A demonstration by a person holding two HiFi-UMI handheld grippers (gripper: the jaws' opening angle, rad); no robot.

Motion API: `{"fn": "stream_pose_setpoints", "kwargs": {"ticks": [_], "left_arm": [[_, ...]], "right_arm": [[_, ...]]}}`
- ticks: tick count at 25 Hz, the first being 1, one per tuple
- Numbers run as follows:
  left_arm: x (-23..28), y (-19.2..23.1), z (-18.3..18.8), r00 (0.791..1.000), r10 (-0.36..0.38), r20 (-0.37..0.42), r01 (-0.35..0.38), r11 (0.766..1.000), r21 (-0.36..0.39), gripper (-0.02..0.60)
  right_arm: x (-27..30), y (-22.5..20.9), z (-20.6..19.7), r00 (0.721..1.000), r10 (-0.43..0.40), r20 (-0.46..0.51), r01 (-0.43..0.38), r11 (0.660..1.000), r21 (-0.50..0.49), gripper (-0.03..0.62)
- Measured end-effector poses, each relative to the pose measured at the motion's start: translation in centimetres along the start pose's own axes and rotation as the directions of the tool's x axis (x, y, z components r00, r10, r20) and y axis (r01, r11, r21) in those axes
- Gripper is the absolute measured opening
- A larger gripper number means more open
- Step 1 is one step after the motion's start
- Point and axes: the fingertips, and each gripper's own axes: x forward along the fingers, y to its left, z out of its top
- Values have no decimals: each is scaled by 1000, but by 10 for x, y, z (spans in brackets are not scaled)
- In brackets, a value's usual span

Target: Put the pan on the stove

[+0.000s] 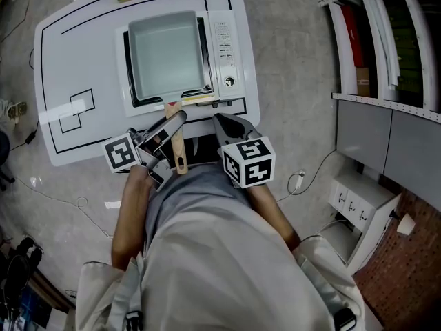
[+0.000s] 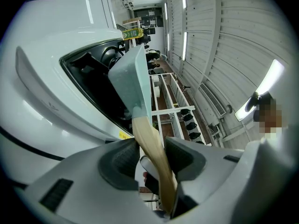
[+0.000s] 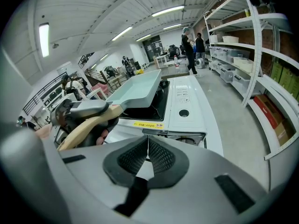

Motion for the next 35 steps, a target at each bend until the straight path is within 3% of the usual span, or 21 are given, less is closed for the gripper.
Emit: {"fn": "stream_pose_setpoints", "kwargs": {"ticks": [26,35], "left_arm": [[5,-4,2,998,-43,37,44,999,-11,172],[7,0,2,999,-40,31,40,999,-4,202]], "right_arm": [[2,13,-1,999,29,-13,-29,999,-15,12],[4,13,-1,999,30,-15,-30,999,-11,11]]}}
